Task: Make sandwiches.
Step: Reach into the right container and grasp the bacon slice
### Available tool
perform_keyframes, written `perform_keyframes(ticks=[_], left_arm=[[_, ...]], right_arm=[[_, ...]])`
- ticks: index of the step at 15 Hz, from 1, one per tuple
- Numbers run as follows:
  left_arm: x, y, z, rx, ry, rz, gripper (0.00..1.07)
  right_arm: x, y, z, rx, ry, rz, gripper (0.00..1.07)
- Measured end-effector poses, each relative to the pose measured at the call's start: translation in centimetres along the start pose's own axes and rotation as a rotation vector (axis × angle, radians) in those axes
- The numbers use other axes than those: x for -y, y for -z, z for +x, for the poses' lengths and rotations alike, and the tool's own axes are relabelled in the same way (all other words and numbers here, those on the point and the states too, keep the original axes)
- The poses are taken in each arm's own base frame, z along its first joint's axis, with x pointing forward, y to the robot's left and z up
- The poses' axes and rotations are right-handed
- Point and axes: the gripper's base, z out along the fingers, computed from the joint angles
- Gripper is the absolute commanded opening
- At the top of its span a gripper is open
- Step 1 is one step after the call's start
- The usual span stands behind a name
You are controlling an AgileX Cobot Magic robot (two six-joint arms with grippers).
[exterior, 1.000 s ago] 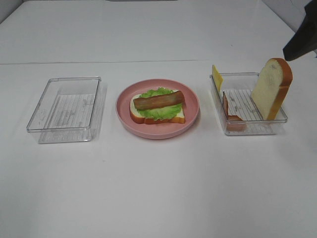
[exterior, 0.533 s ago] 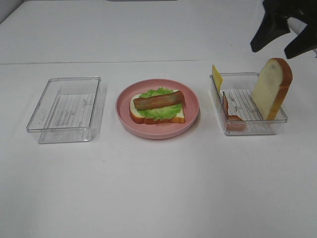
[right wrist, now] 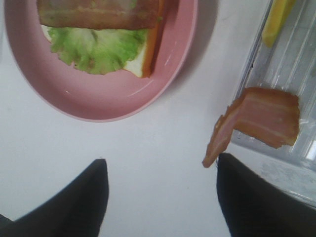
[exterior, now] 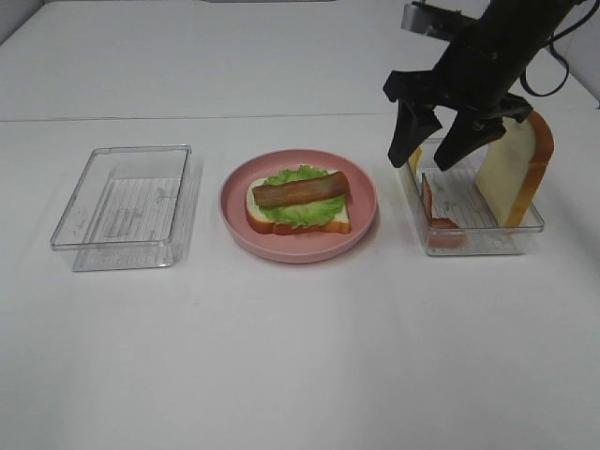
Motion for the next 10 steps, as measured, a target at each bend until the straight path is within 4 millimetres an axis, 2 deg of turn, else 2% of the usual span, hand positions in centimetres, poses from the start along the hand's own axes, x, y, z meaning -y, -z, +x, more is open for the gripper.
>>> perform_keyframes(ticks=[4, 6, 8, 9, 10], left_arm=[[0.0, 0.0, 0.0, 0.000, 0.000, 0.000, 0.79], [0.0, 0.0, 0.0, 0.000, 0.000, 0.000, 0.79], [0.0, 0.0, 0.0, 0.000, 0.000, 0.000, 0.79], [0.0, 0.0, 0.0, 0.000, 0.000, 0.000, 0.79], [0.0, 0.0, 0.0, 0.000, 0.000, 0.000, 0.79]], right_arm=[[0.8, -2.5, -0.1, -0.052, -0.021, 0.011, 0.59], [1.2, -3.4, -0.3, -0.051, -0.016, 0.031, 0.53], [1.6, -4.0, -0.5, -0.041, -0.012, 0.049, 0.36], [1.6, -4.1, -0.5, -0.038, -0.011, 0.051, 0.24], [1.6, -4.1, -0.5, -0.038, -0.011, 0.051, 0.19]])
